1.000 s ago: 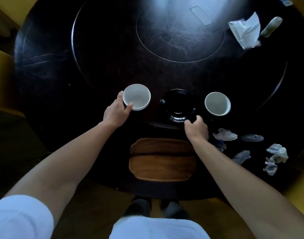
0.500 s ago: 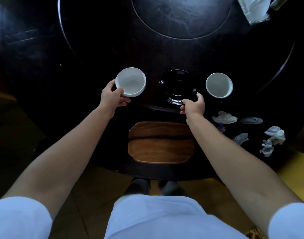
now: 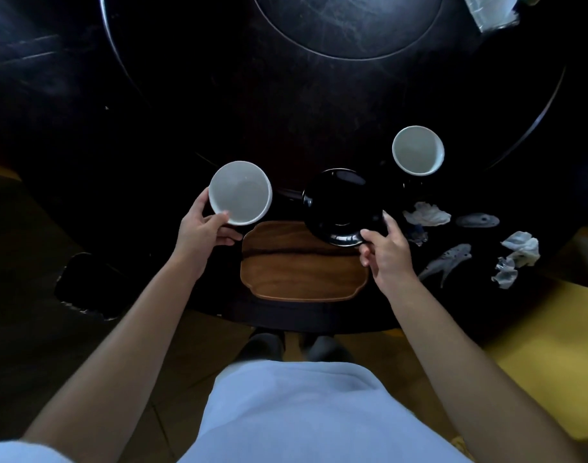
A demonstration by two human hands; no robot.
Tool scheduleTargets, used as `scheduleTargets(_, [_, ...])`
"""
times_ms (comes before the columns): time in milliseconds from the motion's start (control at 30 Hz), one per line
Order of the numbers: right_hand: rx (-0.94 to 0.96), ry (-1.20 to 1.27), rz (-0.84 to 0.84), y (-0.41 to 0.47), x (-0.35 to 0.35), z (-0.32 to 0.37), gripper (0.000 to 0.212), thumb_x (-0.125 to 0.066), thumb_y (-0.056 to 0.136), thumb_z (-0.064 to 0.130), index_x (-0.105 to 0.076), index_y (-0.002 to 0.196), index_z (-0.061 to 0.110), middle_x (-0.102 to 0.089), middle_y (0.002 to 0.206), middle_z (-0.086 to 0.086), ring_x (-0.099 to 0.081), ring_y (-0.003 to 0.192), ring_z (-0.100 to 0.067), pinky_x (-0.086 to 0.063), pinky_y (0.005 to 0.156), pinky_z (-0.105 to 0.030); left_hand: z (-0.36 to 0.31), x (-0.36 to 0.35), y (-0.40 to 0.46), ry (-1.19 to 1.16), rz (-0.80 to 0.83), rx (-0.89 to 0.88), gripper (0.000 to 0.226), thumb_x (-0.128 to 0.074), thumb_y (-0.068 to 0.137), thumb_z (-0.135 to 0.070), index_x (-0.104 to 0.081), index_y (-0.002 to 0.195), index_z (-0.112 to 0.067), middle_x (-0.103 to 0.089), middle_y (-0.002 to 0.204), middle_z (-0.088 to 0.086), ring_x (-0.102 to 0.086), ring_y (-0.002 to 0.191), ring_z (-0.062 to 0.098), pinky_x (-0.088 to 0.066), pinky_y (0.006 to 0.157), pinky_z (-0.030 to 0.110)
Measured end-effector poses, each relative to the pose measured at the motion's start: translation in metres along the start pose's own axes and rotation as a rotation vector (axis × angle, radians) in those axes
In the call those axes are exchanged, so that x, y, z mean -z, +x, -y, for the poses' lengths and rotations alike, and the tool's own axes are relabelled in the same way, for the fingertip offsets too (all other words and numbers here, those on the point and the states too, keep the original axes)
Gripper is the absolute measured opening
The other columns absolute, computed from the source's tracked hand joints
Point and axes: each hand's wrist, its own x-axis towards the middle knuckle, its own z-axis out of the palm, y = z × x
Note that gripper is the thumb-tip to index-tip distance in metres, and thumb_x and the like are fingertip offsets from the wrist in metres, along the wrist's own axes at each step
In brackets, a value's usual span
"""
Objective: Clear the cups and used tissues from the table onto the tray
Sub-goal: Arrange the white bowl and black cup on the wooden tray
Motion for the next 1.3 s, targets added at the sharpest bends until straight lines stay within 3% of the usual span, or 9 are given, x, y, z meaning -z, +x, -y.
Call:
scheduleTargets(167, [-0.036, 0.007, -0.031, -0.01, 0.02, -0.023, 0.069, -0.058, 0.094, -0.005, -0.036, 0.153, 0.023, -0.06, 0.087, -0.005, -0.049, 0.046, -0.009, -0.036, 0.037, -0.023, 0.026, -0.003, -0.022, 0.075, 0.047, 0.044, 0.063, -0.057, 0.103, -0.011, -0.033, 0.158, -0.03, -0.074, 0.102, 0.015, -0.075, 0.069, 0.022, -0.061, 0.066, 0.03])
scheduleTargets(267, [-0.047, -0.004, -0.031, -0.015, 0.027, -0.033, 0.07, -0.058, 0.094, -0.004, -0.034, 0.154, 0.023, -0.064, 0.097, -0.006, -0.05, 0.047, -0.009, -0.037, 0.038, -0.023, 0.04, -0.009, -0.033, 0.1, 0.043, 0.069, 0.062, -0.056, 0.104, -0.011, -0.032, 0.159, -0.03, -0.073, 0.103, 0.017, -0.075, 0.069, 0.021, -0.062, 0.066, 0.03])
scheduleTargets(400, [-0.072, -0.03, -0.031, -0.016, 0.035, -0.045, 0.07, -0.06, 0.095, -0.003, -0.034, 0.155, 0.025, -0.066, 0.104, -0.007, -0.05, 0.049, -0.009, -0.038, 0.04, -0.023, 0.056, -0.011, -0.043, 0.094, 0.024, 0.093, 0.063, -0.055, 0.104, -0.008, -0.033, 0.158, -0.029, -0.072, 0.104, 0.019, -0.073, 0.063, 0.016, -0.057, 0.057, 0.024])
scheduleTargets(633, [-0.12, -0.11, -0.066, -0.004, 0.046, -0.066, 0.07, -0.059, 0.097, -0.001, -0.033, 0.156, 0.025, -0.066, 0.102, -0.008, -0.049, 0.049, -0.009, -0.04, 0.041, -0.025, 0.069, -0.015, -0.048, 0.199, 0.03, 0.045, 0.063, -0.057, 0.104, -0.015, -0.032, 0.159, -0.032, -0.07, 0.111, 0.009, -0.072, 0.063, 0.017, -0.053, 0.053, 0.023])
scheduleTargets(733, [-0.099, -0.206, -0.082, -0.001, 0.049, -0.068, 0.065, -0.061, 0.098, 0.003, -0.035, 0.155, 0.022, -0.066, 0.099, -0.009, -0.05, 0.048, -0.009, -0.042, 0.041, -0.026, 0.069, -0.016, -0.047, 0.258, 0.045, 0.012, 0.061, -0.058, 0.104, -0.019, -0.032, 0.157, -0.035, -0.07, 0.11, 0.007, -0.071, 0.062, 0.019, -0.052, 0.054, 0.026])
scheduleTargets(867, [-0.007, -0.417, -0.089, 0.001, 0.054, -0.064, 0.057, -0.06, 0.1, 0.014, -0.039, 0.153, 0.019, -0.062, 0.08, -0.01, -0.057, 0.052, -0.014, -0.048, 0.043, -0.029, 0.071, -0.018, -0.046, 0.287, 0.022, 0.007, 0.061, -0.058, 0.104, -0.02, -0.032, 0.157, -0.034, -0.072, 0.098, 0.01, -0.067, 0.055, 0.016, -0.05, 0.049, 0.023])
scheduleTargets(933, [0.036, -0.483, -0.123, 0.004, 0.055, -0.061, 0.051, -0.058, 0.102, 0.017, -0.043, 0.15, 0.019, -0.061, 0.085, -0.01, -0.059, 0.052, -0.014, -0.051, 0.045, -0.03, 0.073, -0.018, -0.045, 0.252, 0.02, 0.016, 0.062, -0.058, 0.104, -0.018, -0.032, 0.158, -0.032, -0.074, 0.091, 0.016, -0.067, 0.055, 0.017, -0.05, 0.049, 0.023])
scheduleTargets(1067, [0.058, -0.473, -0.153, 0.009, 0.055, -0.06, 0.046, -0.058, 0.102, 0.016, -0.049, 0.147, 0.02, -0.063, 0.096, -0.01, -0.061, 0.048, -0.01, -0.052, 0.044, -0.028, 0.076, -0.023, -0.044, 0.209, 0.025, 0.028, 0.064, -0.056, 0.105, -0.018, -0.027, 0.16, -0.029, -0.075, 0.09, 0.018, -0.075, 0.07, 0.025, -0.055, 0.056, 0.026])
scheduleTargets(1300, [0.073, -0.399, -0.116, 0.009, 0.057, -0.066, 0.046, -0.059, 0.101, 0.014, -0.05, 0.146, 0.019, -0.062, 0.096, -0.005, -0.066, 0.05, -0.013, -0.058, 0.05, -0.03, 0.07, -0.022, -0.042, 0.177, 0.002, 0.057, 0.062, -0.053, 0.106, -0.011, -0.029, 0.16, -0.028, -0.074, 0.093, 0.02, -0.072, 0.063, 0.016, -0.054, 0.054, 0.022])
